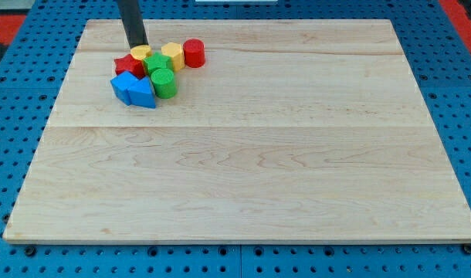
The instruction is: Push the yellow heart with the red star slightly towards the right of the board
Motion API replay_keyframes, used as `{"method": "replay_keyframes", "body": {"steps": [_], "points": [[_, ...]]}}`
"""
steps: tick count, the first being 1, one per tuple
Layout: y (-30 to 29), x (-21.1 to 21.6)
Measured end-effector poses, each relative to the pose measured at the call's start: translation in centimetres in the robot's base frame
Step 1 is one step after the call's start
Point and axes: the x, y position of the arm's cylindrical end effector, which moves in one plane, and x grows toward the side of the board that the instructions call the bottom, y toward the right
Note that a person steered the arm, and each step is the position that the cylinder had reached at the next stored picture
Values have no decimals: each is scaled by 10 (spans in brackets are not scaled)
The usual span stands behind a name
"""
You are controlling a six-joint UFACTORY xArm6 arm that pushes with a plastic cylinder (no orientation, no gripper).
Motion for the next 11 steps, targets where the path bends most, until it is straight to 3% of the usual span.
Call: {"method": "replay_keyframes", "body": {"steps": [2, 3, 5, 6, 7, 8, 10, 11], "points": [[33, 26], [33, 10], [-39, -14], [-88, 11], [-63, 74], [-31, 70], [-43, 46], [9, 58]]}}
